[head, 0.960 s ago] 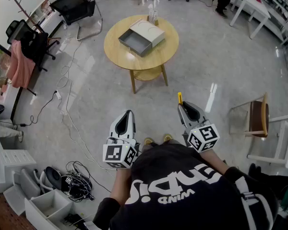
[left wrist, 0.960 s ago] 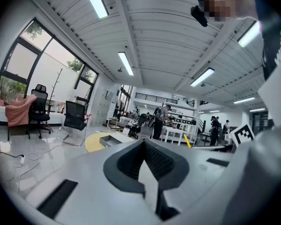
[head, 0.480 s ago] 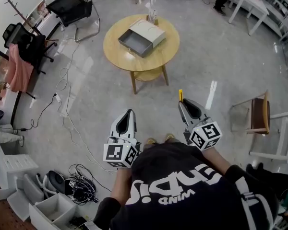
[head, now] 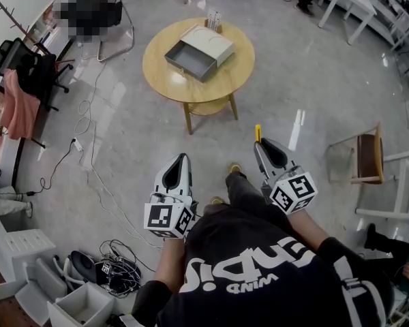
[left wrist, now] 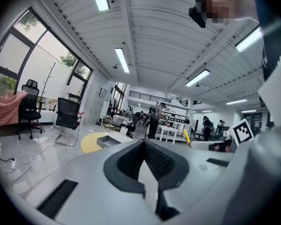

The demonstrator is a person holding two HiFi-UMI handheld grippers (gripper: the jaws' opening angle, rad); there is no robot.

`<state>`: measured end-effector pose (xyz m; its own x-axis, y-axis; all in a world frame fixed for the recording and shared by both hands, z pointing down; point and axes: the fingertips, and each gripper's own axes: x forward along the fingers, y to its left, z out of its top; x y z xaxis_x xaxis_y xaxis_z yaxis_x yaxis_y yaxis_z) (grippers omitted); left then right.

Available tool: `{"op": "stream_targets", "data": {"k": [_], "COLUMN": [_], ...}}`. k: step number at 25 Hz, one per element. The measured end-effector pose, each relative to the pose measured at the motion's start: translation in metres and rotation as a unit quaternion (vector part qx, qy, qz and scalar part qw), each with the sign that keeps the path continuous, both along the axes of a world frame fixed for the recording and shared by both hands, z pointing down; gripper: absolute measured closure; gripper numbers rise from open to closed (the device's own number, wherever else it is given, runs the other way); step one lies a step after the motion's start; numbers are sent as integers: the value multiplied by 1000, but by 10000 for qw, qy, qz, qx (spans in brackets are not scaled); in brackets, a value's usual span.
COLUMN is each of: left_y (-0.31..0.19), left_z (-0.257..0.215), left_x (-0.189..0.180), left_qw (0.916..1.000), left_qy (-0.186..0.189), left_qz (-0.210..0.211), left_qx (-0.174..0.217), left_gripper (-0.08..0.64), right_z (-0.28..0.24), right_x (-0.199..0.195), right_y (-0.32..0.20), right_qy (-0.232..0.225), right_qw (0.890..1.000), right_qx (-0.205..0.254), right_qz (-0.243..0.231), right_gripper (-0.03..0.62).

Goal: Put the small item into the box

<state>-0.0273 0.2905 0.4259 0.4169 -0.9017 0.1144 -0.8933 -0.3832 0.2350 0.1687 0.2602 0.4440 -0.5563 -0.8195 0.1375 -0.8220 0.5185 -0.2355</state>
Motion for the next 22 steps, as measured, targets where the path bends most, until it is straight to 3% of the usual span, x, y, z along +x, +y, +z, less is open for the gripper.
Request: {"op": "stream_targets", "data": {"k": [12, 22], "left_y": [-66, -163], "left_z": [12, 6], "left_x": [-18, -30], "left_qw": [10000, 9999], "left_qy": [-16, -97], "left_qz": [48, 77], "left_qx": [-34, -8], "left_gripper": [551, 551], "right_z": [11, 15], "right_x": [-17, -27], "right_y": [-64, -160], "right_qy": [21, 69], "right_qw": [10000, 9999], "right_qx": [-6, -51], "right_qz": [65, 74], "right_gripper": [537, 537]}}
